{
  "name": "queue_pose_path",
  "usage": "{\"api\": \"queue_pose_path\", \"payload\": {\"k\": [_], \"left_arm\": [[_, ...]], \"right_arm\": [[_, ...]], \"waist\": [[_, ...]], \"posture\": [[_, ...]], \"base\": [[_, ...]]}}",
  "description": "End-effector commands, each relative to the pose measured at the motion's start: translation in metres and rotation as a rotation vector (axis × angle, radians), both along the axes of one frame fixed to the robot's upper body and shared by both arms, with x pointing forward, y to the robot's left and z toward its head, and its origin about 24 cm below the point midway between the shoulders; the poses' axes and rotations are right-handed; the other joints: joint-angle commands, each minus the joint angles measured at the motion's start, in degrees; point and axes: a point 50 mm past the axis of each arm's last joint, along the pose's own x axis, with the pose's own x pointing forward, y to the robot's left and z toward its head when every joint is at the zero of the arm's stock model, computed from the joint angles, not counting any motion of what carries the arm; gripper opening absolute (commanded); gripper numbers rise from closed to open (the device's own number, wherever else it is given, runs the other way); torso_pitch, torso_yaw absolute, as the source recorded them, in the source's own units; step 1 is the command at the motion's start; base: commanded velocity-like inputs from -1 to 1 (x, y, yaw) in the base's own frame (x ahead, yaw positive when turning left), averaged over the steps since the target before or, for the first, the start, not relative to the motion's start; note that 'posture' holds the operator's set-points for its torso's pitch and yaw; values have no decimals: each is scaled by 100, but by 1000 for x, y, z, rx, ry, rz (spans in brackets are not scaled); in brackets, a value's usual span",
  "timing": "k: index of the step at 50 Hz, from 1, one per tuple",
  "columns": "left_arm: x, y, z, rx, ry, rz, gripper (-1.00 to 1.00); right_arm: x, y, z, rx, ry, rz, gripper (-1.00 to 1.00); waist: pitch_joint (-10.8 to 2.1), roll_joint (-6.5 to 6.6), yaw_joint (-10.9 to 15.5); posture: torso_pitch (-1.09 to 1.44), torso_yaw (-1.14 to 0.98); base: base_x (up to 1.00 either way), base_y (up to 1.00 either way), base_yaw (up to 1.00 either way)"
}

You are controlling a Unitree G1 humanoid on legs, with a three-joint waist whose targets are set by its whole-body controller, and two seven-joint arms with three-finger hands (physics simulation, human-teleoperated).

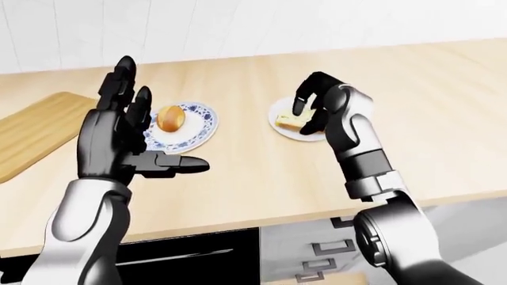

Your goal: Place all breads on the cutting board.

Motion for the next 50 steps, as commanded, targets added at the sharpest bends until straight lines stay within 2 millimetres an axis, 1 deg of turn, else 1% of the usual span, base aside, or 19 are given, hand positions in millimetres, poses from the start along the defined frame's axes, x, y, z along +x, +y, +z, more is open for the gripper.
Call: {"api": "queue_pose_path", "payload": {"k": [1,2,3,15,19,24,28,32,34,40,46,50], "left_arm": [[-4,0,11,11,-71,1,100],[-4,0,12,11,-72,2,100],[-4,0,12,11,-72,2,100],[-5,1,22,18,-86,9,100],[-5,3,29,26,-93,13,100],[3,6,38,60,-80,23,100],[14,10,45,107,-39,51,100],[25,12,49,171,15,64,100],[32,14,50,181,33,80,100],[54,22,39,232,106,132,100],[69,23,31,295,144,152,100],[75,23,31,339,161,169,100]], "right_arm": [[-3,2,21,3,-44,16,-84],[-5,3,24,7,-49,18,-97],[-7,3,28,10,-55,23,-100],[-27,1,68,46,-135,48,-100],[-35,1,79,57,-158,58,-100],[-47,2,91,71,-191,80,-100],[-52,5,97,70,-207,95,-100],[-56,10,101,69,-222,113,-100],[-55,13,97,73,-218,118,-100],[-55,14,97,78,-220,125,-100],[-53,15,92,71,-219,127,-100],[-53,16,92,69,-217,130,-100]], "waist": [[-127,19,-4],[-123,21,-3],[-120,23,-3],[-45,38,-20],[-18,38,-32],[31,42,-46],[53,59,-57],[69,84,-75],[81,90,-79],[70,105,-88],[49,91,-92],[28,72,-87]], "posture": [[0,0],[0,0],[0,0],[0,0],[0,0],[0,0],[0,0],[0,0],[0,0],[0,0],[0,0],[0,0]], "base": [[0,0,0],[0,0,0],[0,0,0],[0,0,0],[0,0,0],[0,0,0],[0,0,0],[0,0,0],[0,0,0],[0,0,0],[0,0,0],[0,0,0]]}}
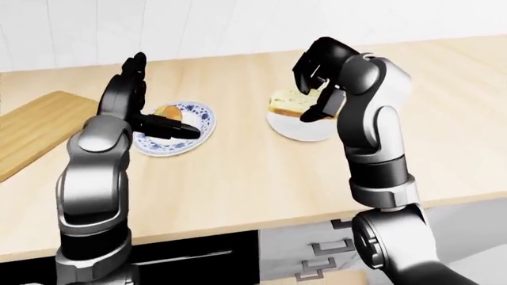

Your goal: Place all breads on the cutting board.

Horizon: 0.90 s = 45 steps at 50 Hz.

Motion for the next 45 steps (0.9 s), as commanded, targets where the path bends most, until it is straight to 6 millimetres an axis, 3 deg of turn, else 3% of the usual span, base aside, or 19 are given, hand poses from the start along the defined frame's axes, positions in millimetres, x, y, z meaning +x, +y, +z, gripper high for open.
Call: {"api": "queue_pose_path", "payload": {"k": [1,17,35,45], "left_arm": [[-2,2,21,59,-98,19,100],[24,9,23,134,-65,80,100],[40,10,9,166,-29,97,100],[48,17,-3,176,-3,118,65]], "right_arm": [[-7,1,22,-5,-97,4,-100],[-4,0,17,-6,-87,-4,-100],[-1,-2,12,-4,-78,-10,-100],[-1,-2,9,-6,-74,-12,-100]], "waist": [[-185,19,-1],[-238,-19,27],[-269,-27,29],[-274,-21,21]], "posture": [[0,0],[0,0],[0,0],[0,0]], "base": [[0,0,0],[0,0,0],[0,0,0],[0,0,0]]}}
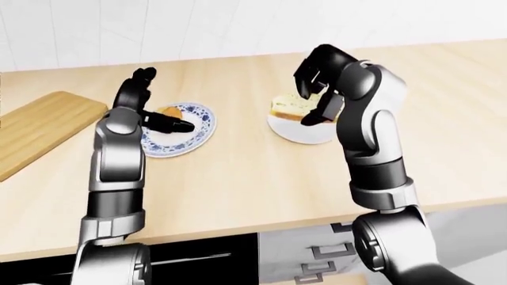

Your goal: Place all breads on the cutting board.

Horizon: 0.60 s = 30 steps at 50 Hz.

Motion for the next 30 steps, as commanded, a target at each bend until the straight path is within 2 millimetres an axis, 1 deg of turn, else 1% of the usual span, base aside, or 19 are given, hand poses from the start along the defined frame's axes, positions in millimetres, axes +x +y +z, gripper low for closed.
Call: {"api": "queue_pose_path", "payload": {"k": [1,4,10,15,22,27,30], "left_arm": [[-1,-1,24,32,-104,-6,62],[-1,1,21,40,-98,5,55],[3,7,14,52,-87,35,55],[7,8,11,55,-83,44,55],[16,7,5,54,-72,58,60],[25,9,-4,48,-49,69,59],[28,9,-4,44,-48,73,57]], "right_arm": [[-5,1,19,-6,-88,3,-100],[-5,1,19,-5,-88,2,-100],[-4,0,16,-5,-84,2,-100],[-3,0,15,-5,-83,1,-100],[-3,-1,13,-3,-81,0,-100],[-2,-1,12,-3,-79,-1,-100],[-2,-1,11,-3,-78,-2,-100]], "waist": [[-183,20,-2],[-183,21,-2],[-183,30,-9],[-188,35,-12],[-193,33,-7],[-205,36,-7],[-211,39,-6]], "posture": [[0,0],[0,0],[0,0],[0,0],[0,0],[0,0],[0,0]], "base": [[0,0,0],[0,0,0],[0,0,0],[0,0,0],[0,0,0],[0,0,0],[0,0,0]]}}
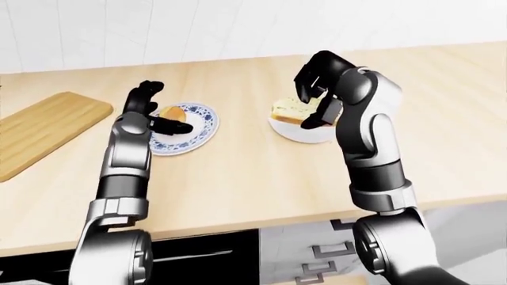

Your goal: Place all breads on the cutting board.

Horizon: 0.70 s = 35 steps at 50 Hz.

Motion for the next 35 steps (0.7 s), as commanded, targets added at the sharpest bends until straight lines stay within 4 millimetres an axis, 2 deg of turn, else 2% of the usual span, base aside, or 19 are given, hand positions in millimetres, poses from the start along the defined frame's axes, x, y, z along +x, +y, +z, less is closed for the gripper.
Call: {"api": "queue_pose_path", "payload": {"k": [1,8,16,23,24,25,28,35], "left_arm": [[2,0,25,31,-101,3,55],[4,1,23,31,-101,13,27],[2,2,28,46,-113,17,16],[1,4,32,55,-133,23,-22],[0,5,36,65,-155,25,-30],[0,5,40,69,-169,24,-57],[-5,7,55,73,-215,31,-100],[-30,5,93,76,-313,14,-100]], "right_arm": [[-5,1,22,-5,-95,3,-100],[-5,0,21,-4,-94,-1,-100],[-4,1,19,-5,-92,0,-100],[-4,-1,17,-5,-92,-4,-100],[-4,-1,17,-5,-92,-4,-100],[-4,-2,17,-6,-92,-5,-100],[-6,-4,19,-4,-96,-8,-100],[-13,-8,30,6,-117,-15,-100]], "waist": [[-169,17,-3],[-173,25,-6],[-181,33,-12],[-192,34,-5],[-195,33,-4],[-197,33,-4],[-200,28,-5],[-157,15,-25]], "posture": [[0,0],[0,0],[0,0],[0,0],[0,0],[0,0],[0,0],[0,0]], "base": [[0,0,0],[0,0,0],[0,0,0],[0,0,0],[0,0,0],[0,0,0],[0,0,0],[0,0,0]]}}
